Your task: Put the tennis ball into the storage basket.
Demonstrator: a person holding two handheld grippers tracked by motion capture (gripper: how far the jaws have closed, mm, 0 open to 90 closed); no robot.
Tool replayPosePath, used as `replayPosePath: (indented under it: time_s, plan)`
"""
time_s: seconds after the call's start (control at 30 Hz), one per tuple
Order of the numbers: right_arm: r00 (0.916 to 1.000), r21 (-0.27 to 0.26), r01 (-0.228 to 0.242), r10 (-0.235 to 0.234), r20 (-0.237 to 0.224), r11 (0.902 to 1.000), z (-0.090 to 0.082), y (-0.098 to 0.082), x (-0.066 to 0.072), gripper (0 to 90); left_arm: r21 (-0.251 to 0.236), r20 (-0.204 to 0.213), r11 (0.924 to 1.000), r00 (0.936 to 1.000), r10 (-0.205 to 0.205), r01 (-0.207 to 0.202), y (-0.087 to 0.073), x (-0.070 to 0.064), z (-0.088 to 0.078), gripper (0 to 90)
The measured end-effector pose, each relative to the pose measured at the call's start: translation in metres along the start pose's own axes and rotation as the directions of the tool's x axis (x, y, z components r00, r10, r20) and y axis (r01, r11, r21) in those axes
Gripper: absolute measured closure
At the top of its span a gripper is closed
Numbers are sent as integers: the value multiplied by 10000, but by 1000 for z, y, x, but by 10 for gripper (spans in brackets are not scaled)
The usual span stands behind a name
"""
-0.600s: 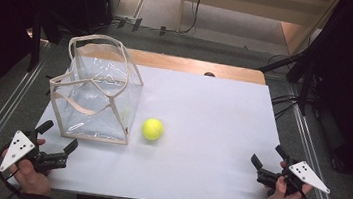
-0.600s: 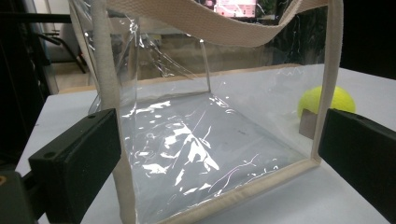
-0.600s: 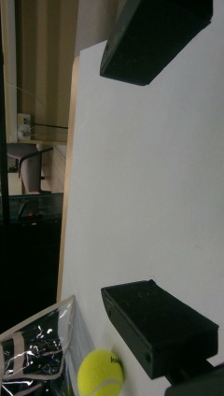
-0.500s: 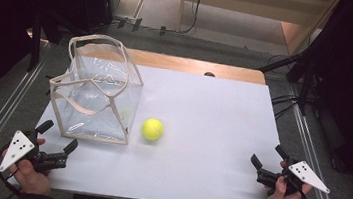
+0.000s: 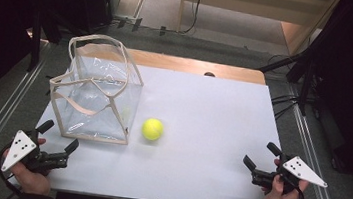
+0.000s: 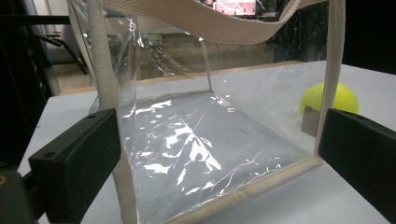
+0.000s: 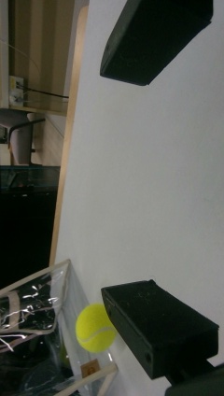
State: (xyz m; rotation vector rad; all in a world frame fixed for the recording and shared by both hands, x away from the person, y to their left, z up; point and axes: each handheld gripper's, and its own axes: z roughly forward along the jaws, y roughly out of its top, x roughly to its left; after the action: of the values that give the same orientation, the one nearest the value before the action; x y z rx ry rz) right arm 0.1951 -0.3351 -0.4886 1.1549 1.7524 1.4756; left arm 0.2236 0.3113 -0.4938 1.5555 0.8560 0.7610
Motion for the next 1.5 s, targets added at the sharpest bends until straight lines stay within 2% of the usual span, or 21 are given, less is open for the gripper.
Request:
replayPosePath:
  time_s: [0.1, 0.23, 0.4, 0.6, 0.9, 1.03, 1.4, 1.5]
  plan:
    - [9996, 252, 264, -260, -128, 9993, 3, 5, 6, 0, 21, 8, 10000, 10000, 30, -30, 0, 0, 0, 0]
    - [9937, 768, 1026, -988, -523, 9917, 8, 17, 17, 0, 57, 58, 9999, 9999, 112, -112, 0, -1, 0, 0]
    - [9881, 1031, 1360, -1273, -865, 9853, 17, 26, 26, 0, 66, 120, 9999, 9999, 103, -104, 0, 0, 1, 0]
    - [9837, 1423, 1489, -1320, -1217, 9786, 36, 34, 36, 0, 29, 154, 10000, 9998, 82, -83, 0, -1, 0, 0]
    - [9639, 1837, 2081, -1696, -2051, 9607, 67, 51, 54, 0, 108, 164, 9999, 9998, 98, -100, 0, -1, 1, 0]
    - [9611, 1960, 2119, -1677, -2194, 9574, 75, 55, 57, 0, 120, 171, 9998, 9998, 127, -129, 0, -1, 1, 0]
    - [9476, 2459, 2508, -1855, -2600, 9363, 102, 67, 67, 0, 123, 212, 9998, 9997, 135, -138, 0, -1, 1, 0]
    - [9458, 2528, 2528, -1834, -2681, 9339, 107, 70, 70, 0, 124, 230, 9998, 9996, 174, -177, 0, -1, 1, 0]
